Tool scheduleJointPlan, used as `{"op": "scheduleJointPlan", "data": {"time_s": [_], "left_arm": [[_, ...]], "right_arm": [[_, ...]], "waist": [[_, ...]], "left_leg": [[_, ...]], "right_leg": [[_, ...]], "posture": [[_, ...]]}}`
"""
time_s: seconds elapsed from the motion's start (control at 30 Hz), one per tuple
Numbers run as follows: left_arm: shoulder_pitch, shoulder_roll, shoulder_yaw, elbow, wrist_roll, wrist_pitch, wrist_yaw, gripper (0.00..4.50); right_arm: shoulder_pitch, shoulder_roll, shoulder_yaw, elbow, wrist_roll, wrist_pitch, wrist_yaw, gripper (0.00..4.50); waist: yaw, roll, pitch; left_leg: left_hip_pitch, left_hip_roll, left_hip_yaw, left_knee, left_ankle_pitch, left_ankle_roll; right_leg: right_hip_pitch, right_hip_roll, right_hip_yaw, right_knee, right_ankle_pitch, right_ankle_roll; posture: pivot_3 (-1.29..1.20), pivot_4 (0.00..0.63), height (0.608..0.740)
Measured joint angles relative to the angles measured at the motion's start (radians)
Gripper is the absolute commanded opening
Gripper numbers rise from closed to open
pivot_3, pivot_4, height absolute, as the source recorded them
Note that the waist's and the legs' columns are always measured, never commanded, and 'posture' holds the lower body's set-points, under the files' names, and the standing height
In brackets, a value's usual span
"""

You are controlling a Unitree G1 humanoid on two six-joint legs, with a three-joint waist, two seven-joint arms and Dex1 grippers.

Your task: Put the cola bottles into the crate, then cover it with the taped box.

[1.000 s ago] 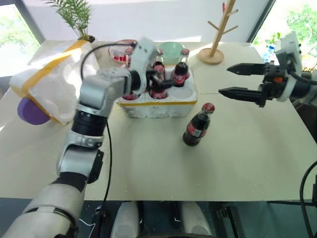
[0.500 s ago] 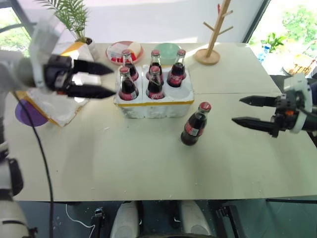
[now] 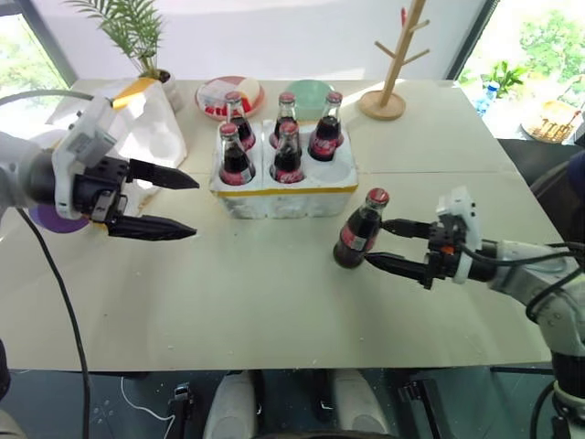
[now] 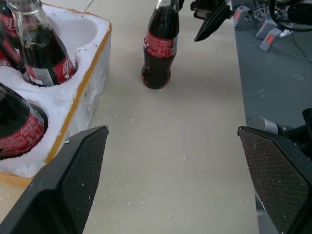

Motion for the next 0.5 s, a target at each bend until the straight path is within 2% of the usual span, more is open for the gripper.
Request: {"op": "scheduleJointPlan", "data": {"time_s": [0.17,0.23,0.33,0.5], "left_arm": [[-0.024,-0.029,0.001,0.004,-0.010,0.004,0.033,4.45],[-0.032,-0.032,0.001,0.005,-0.011,0.004,0.042,4.50],[-0.033,-0.032,0.001,0.005,-0.013,0.007,0.055,4.50],[-0.030,-0.032,0.010,0.004,-0.031,0.011,0.077,4.50]], "right_arm": [[-0.064,0.102,0.104,0.065,-0.050,-0.030,-0.052,4.50],[-0.090,0.128,0.133,0.102,-0.077,-0.035,-0.075,3.94],[-0.114,0.122,0.131,0.122,-0.095,-0.038,-0.086,2.79],[-0.152,0.059,0.108,0.112,-0.036,0.011,-0.025,2.77]], "waist": [[-0.001,0.000,0.000],[-0.001,0.000,0.000],[0.002,0.000,0.000],[0.000,0.001,0.001]], "left_leg": [[0.000,0.000,0.000,0.000,0.000,0.000],[0.000,0.000,0.000,0.000,0.000,0.000],[0.000,0.000,0.000,0.000,0.000,0.000],[-0.001,0.000,0.000,0.000,0.000,0.000]], "right_leg": [[0.000,0.001,0.000,0.000,0.000,0.000],[0.000,0.001,0.000,0.000,0.000,0.000],[0.000,0.001,0.000,0.000,0.000,0.000],[-0.001,0.001,0.001,0.000,0.000,0.000]], "posture": [[0.00,0.150,0.740],[0.00,0.150,0.740],[0.00,0.150,0.740],[0.00,0.150,0.740]]}}
